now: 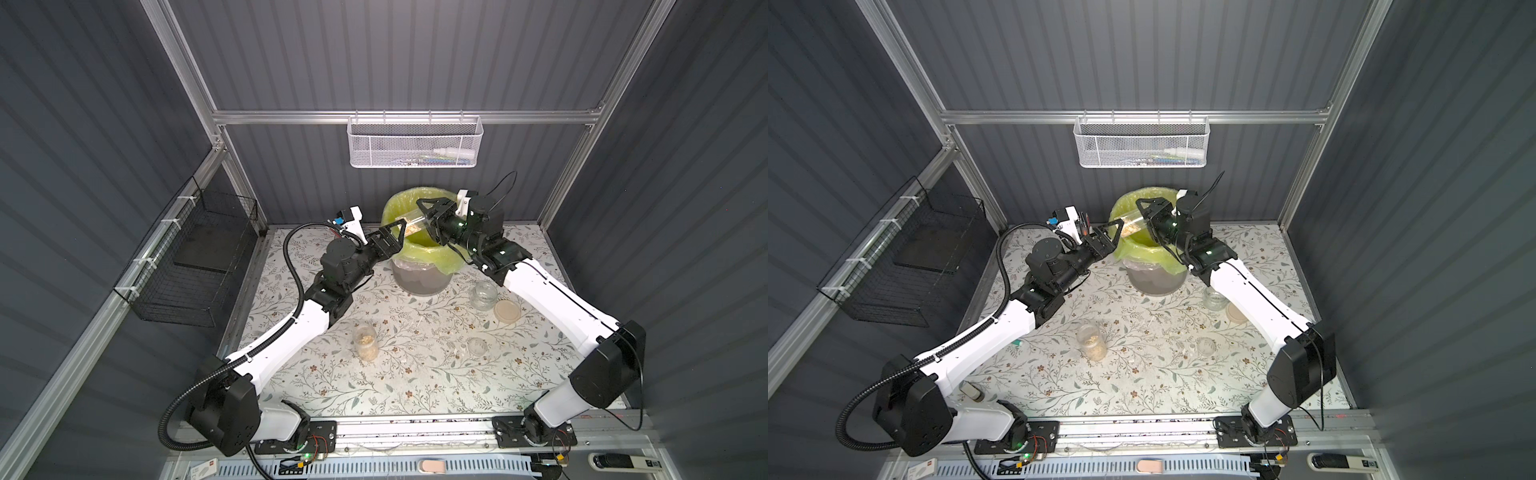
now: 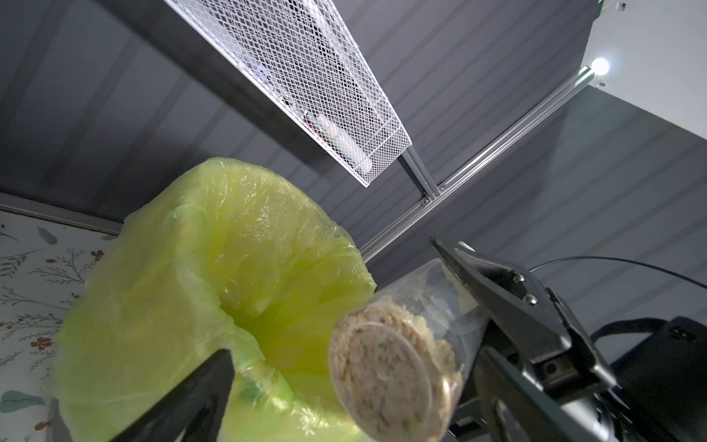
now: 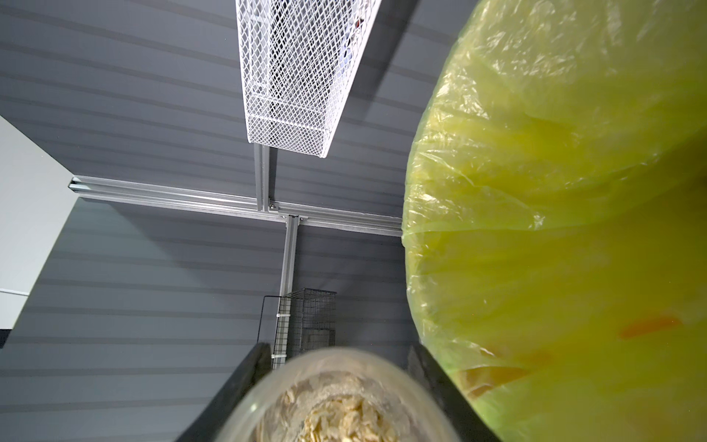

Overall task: Empty expired oatmeal from jars
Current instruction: Pour the expired oatmeal into the trash bin.

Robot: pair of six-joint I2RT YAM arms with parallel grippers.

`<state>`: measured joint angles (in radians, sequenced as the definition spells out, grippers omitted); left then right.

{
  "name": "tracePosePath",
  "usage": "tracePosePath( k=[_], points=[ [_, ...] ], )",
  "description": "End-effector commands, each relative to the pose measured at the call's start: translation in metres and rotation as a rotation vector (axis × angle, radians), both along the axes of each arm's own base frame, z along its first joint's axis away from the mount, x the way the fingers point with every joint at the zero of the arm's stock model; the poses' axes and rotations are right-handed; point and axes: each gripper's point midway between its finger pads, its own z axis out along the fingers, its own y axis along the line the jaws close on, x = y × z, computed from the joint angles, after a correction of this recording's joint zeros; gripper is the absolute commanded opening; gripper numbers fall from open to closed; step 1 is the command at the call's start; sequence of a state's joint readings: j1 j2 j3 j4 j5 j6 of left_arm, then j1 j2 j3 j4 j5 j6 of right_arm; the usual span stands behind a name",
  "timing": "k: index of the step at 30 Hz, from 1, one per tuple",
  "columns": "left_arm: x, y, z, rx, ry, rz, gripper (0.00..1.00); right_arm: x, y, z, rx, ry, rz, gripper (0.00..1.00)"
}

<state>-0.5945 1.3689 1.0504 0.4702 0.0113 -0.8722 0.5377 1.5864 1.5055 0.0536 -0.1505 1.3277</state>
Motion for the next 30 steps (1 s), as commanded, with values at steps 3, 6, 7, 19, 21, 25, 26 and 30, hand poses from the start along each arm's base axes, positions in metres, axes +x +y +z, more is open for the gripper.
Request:
tracePosePath(
  k=[3, 6, 7, 19, 21, 25, 26, 30],
  points=[
    [0.003, 0.002, -0.004, -0.132, 0.057, 0.037, 1.0, 0.006, 0.005, 0.007, 0.042, 0.002, -0.003, 0.39],
    [0.004, -0.003, -0.002, -0.134, 0.054, 0.041, 1.0, 0.005, 0.008, 0.004, 0.098, 0.041, -0.002, 0.39],
    [0.004, -0.006, 0.0, -0.132, 0.047, 0.038, 1.0, 0.004, 0.009, 0.005, 0.112, 0.046, 0.0, 0.39],
    [0.011, -0.01, 0.001, -0.147, -0.021, 0.081, 1.0, 0.007, 0.011, -0.009, 0.148, 0.118, -0.013, 0.4],
    [0.014, -0.009, 0.002, -0.146, -0.03, 0.099, 1.0, 0.008, 0.01, -0.01, 0.155, 0.127, -0.021, 0.4],
    [0.019, -0.011, 0.001, -0.167, -0.038, 0.108, 1.0, 0.008, 0.007, -0.013, 0.15, 0.141, -0.041, 0.4],
    [0.022, -0.013, -0.003, -0.168, -0.031, 0.108, 1.0, 0.009, 0.007, -0.015, 0.151, 0.152, -0.047, 0.4],
    [0.03, -0.015, -0.007, -0.204, -0.029, 0.127, 1.0, 0.012, 0.012, -0.02, 0.159, 0.179, -0.029, 0.4]
  ],
)
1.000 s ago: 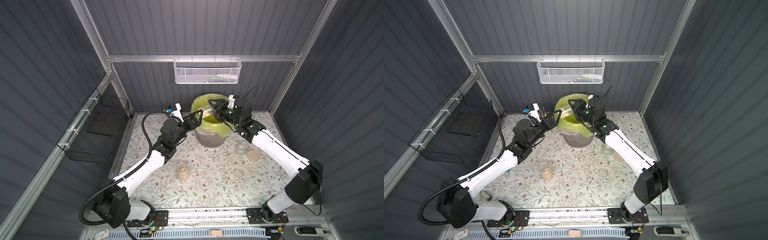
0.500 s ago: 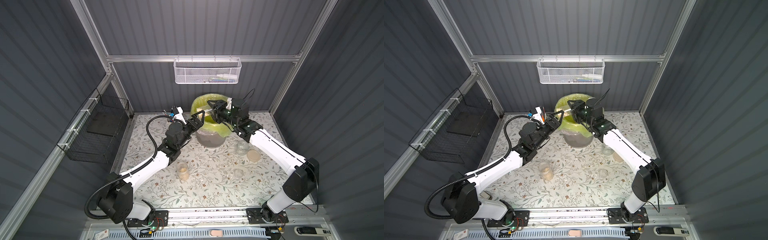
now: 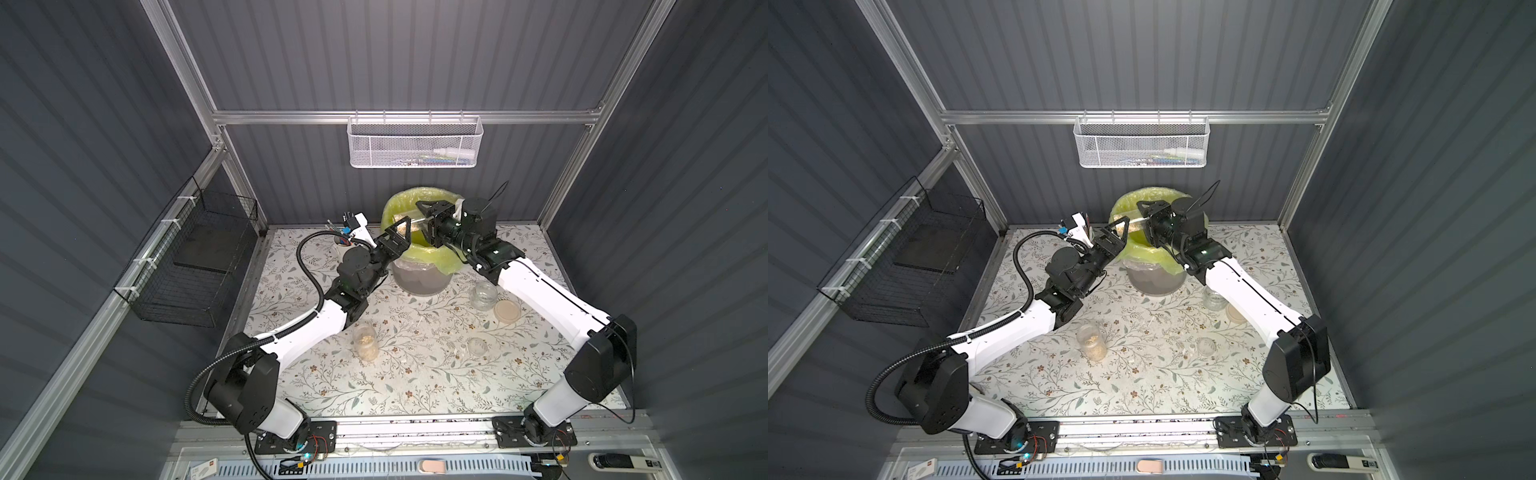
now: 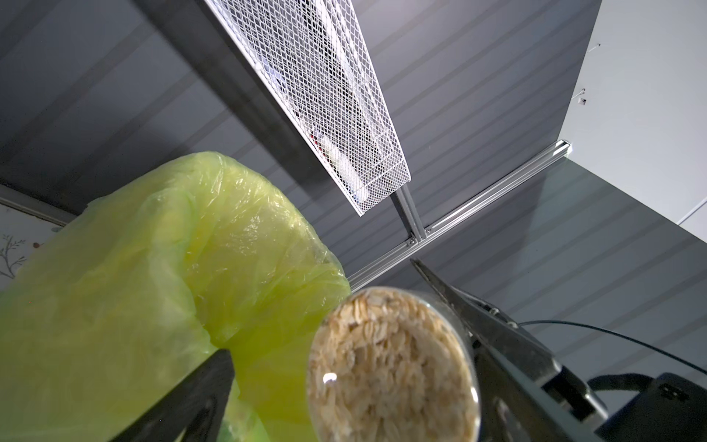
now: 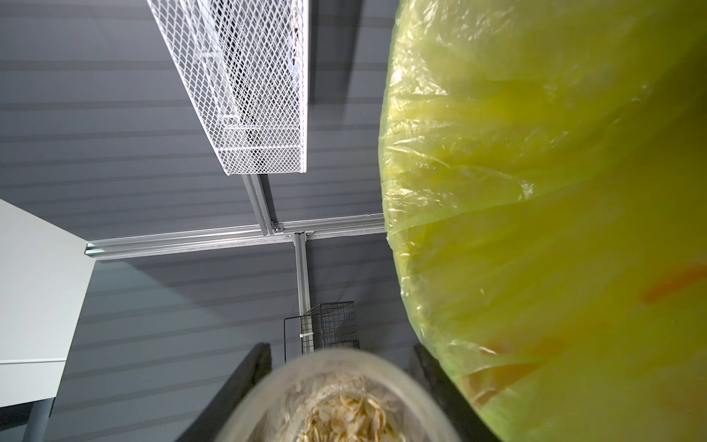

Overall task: Empty expired oatmeal from jars
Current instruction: Pour the expired oatmeal into the trash bin.

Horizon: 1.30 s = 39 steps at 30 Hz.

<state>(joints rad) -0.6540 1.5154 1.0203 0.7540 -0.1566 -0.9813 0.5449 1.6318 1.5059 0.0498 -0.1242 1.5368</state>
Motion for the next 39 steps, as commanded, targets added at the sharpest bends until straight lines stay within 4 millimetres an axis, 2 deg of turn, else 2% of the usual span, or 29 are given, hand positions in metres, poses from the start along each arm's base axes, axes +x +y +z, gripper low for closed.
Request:
tracePosePath(
  k=[1, 10, 15, 24, 29, 33, 39],
  points=[
    [0.01, -0.001, 0.005, -0.034, -0.016, 0.033, 0.99, 0.0, 0.007, 0.002, 0.035, 0.014, 0.016, 0.4],
    [0.023, 0.001, 0.01, -0.062, -0.049, 0.09, 0.96, 0.001, 0.001, 0.0, 0.078, 0.066, -0.021, 0.42],
    [0.033, -0.015, 0.013, -0.053, -0.055, 0.06, 0.92, 0.003, -0.002, -0.002, 0.077, 0.079, -0.033, 0.42],
    [0.04, -0.018, 0.009, -0.049, -0.055, 0.072, 0.86, 0.006, -0.007, -0.004, 0.101, 0.091, -0.051, 0.41],
    [0.039, -0.019, 0.008, -0.072, -0.043, 0.06, 0.93, 0.009, -0.012, 0.001, 0.125, 0.082, -0.066, 0.4],
    [0.037, -0.014, 0.001, -0.116, -0.027, 0.074, 0.93, 0.01, -0.013, 0.007, 0.136, 0.077, -0.074, 0.4],
    [0.037, -0.029, -0.004, -0.116, -0.023, 0.037, 0.94, 0.014, -0.009, 0.003, 0.156, 0.101, -0.076, 0.4]
  ],
)
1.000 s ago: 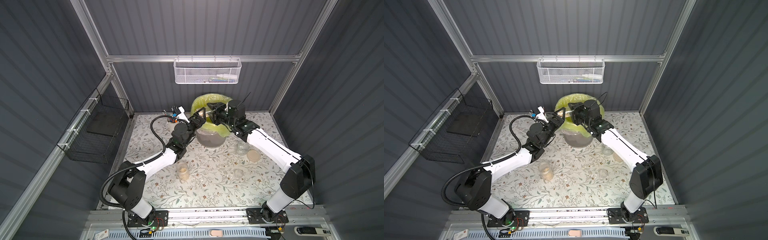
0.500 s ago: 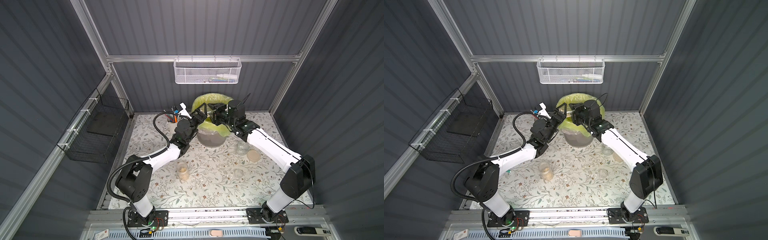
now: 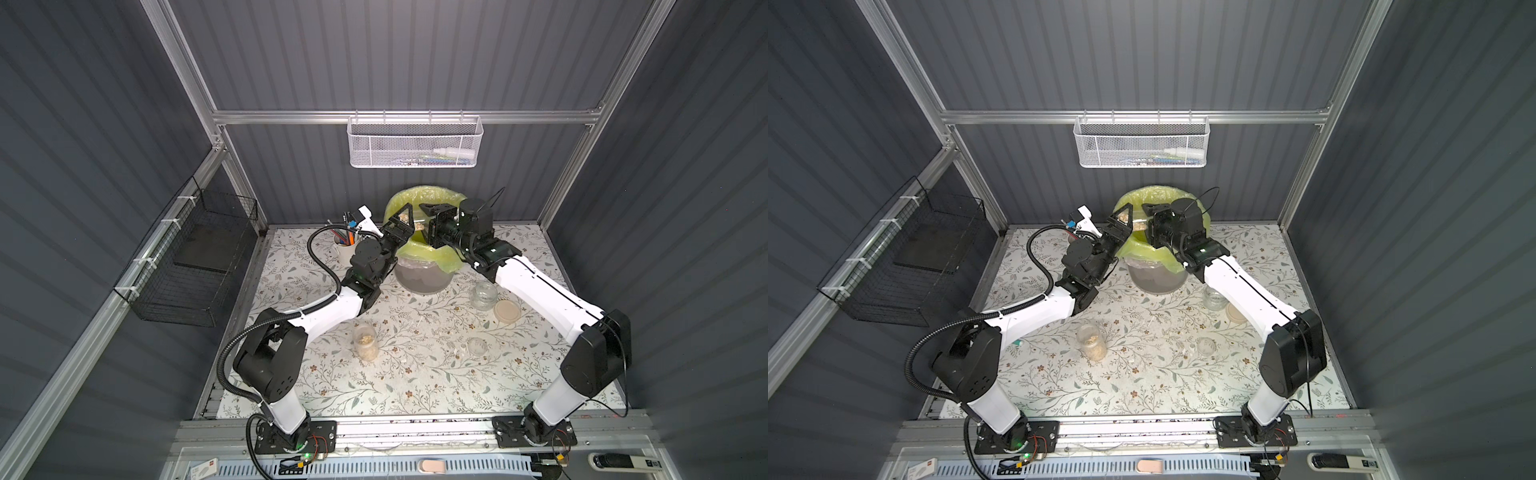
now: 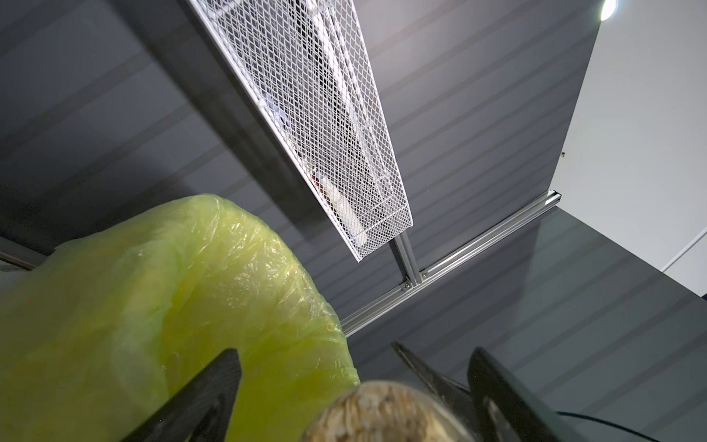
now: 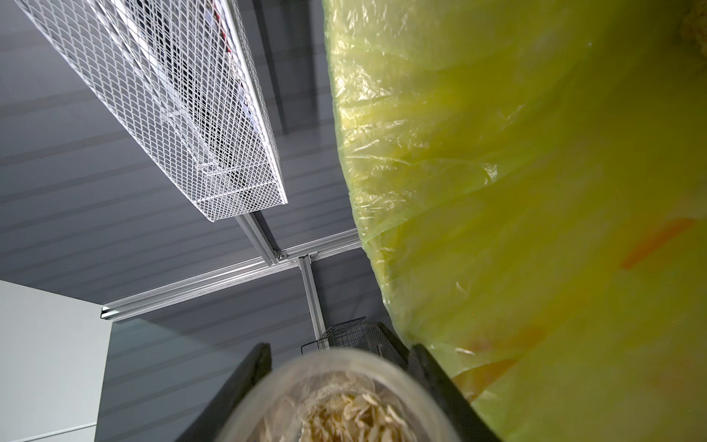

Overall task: Empty expired oatmeal from jars
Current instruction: Pour the expired oatmeal into the trash bin.

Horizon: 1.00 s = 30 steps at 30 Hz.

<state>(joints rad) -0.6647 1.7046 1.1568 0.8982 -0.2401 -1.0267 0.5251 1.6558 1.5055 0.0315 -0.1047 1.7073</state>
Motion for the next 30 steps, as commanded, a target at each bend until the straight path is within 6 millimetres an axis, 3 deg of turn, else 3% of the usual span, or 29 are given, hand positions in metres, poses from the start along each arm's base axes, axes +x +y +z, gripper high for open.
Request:
tracePosePath(
  k=[1, 10, 21, 30],
  points=[
    [0.0, -0.014, -0.012, -0.003, 0.017, -0.029, 0.94, 0.003, 0.0, 0.02, 0.046, -0.036, -0.012, 0.4],
    [-0.003, -0.019, -0.016, -0.013, 0.013, -0.029, 0.94, 0.008, 0.002, 0.022, 0.056, -0.04, -0.011, 0.4],
    [0.002, -0.017, -0.016, -0.006, 0.015, 0.0, 0.71, 0.008, 0.002, 0.018, 0.076, -0.042, -0.011, 0.4],
    [0.003, -0.016, -0.004, 0.037, -0.013, 0.022, 0.53, 0.009, 0.004, 0.019, 0.091, -0.044, 0.006, 0.42]
  ],
)
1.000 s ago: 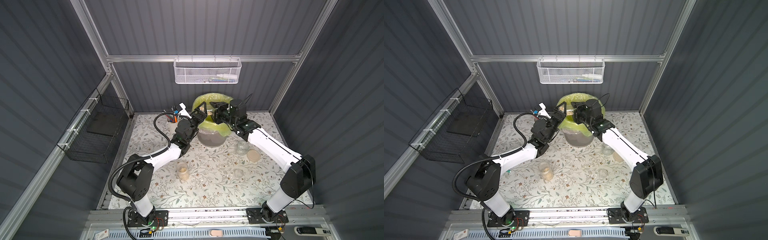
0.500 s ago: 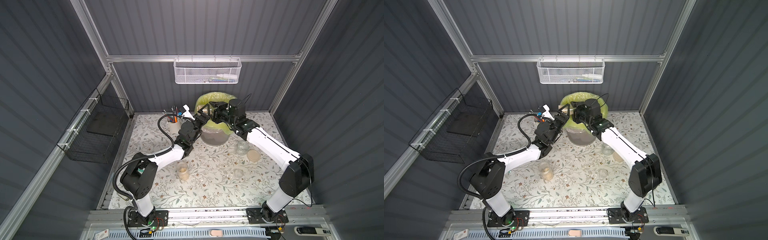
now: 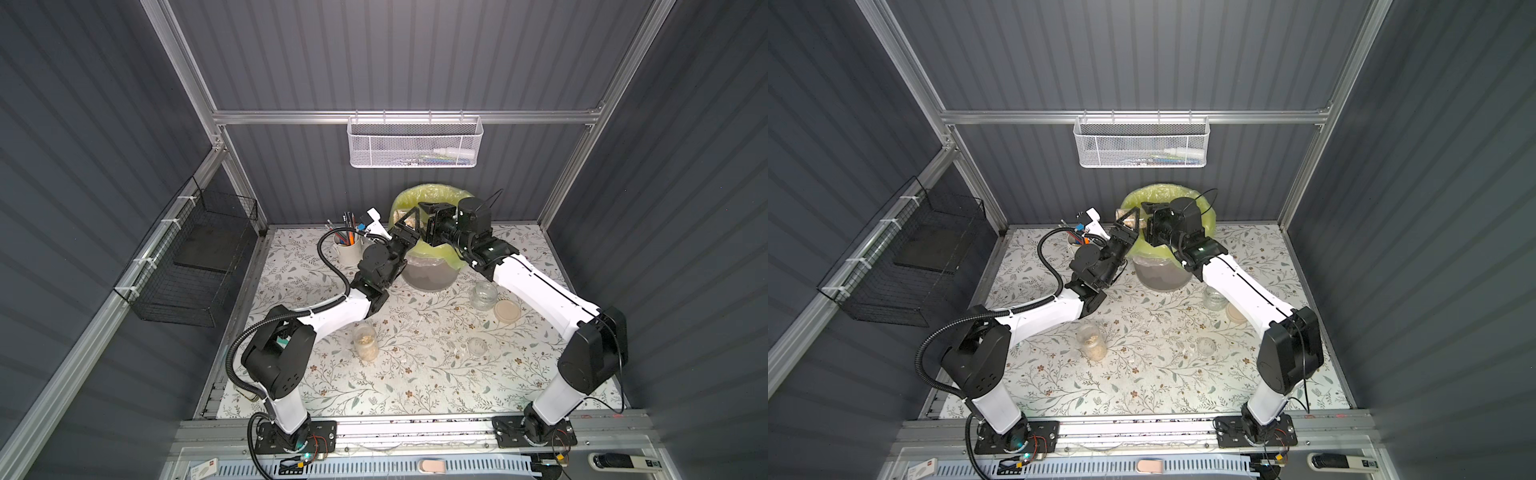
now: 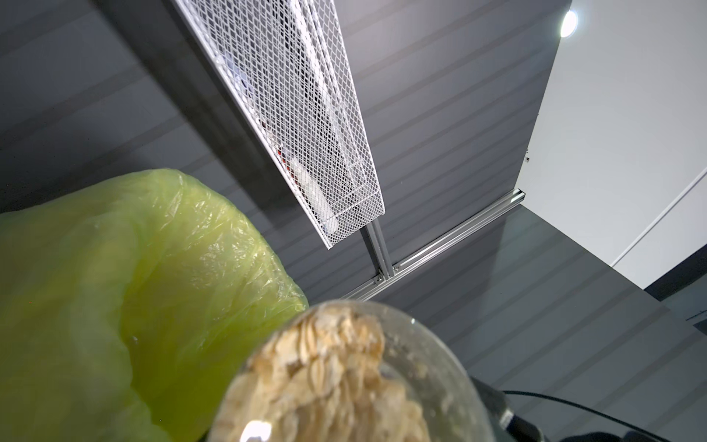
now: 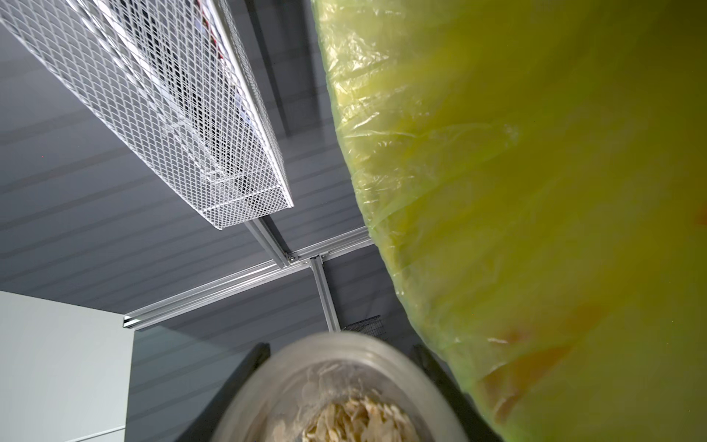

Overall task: Empty expired oatmeal from jars
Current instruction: Pour the expired oatmeal into the trash bin.

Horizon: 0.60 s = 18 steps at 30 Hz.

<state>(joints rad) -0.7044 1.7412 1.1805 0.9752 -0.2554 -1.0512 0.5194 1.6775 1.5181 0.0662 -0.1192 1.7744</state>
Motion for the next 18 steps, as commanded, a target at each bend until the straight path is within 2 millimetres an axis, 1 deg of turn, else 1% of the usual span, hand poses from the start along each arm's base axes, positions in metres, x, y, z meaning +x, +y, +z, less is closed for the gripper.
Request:
tracePosePath(
  k=[1, 5, 8, 10, 14, 18],
  points=[
    [0.011, 0.001, -0.013, 0.106, 0.02, 0.057, 0.52, 0.002, 0.001, 0.016, 0.024, -0.063, 0.01, 0.43],
    [0.016, 0.0, -0.011, 0.117, 0.018, 0.061, 0.46, 0.003, 0.001, 0.015, 0.025, -0.06, 0.019, 0.46],
    [0.018, 0.0, -0.008, 0.121, 0.011, 0.062, 0.4, 0.003, 0.001, 0.014, 0.03, -0.058, 0.022, 0.52],
    [0.02, -0.002, -0.007, 0.134, 0.01, 0.06, 0.37, 0.003, 0.001, 0.015, 0.036, -0.062, 0.024, 0.54],
    [0.024, -0.005, -0.006, 0.142, 0.009, 0.052, 0.34, 0.004, -0.001, 0.014, 0.029, -0.061, 0.031, 0.64],
    [0.028, -0.005, -0.007, 0.144, 0.009, 0.048, 0.31, 0.005, -0.003, 0.008, 0.024, -0.043, 0.034, 0.76]
  ],
)
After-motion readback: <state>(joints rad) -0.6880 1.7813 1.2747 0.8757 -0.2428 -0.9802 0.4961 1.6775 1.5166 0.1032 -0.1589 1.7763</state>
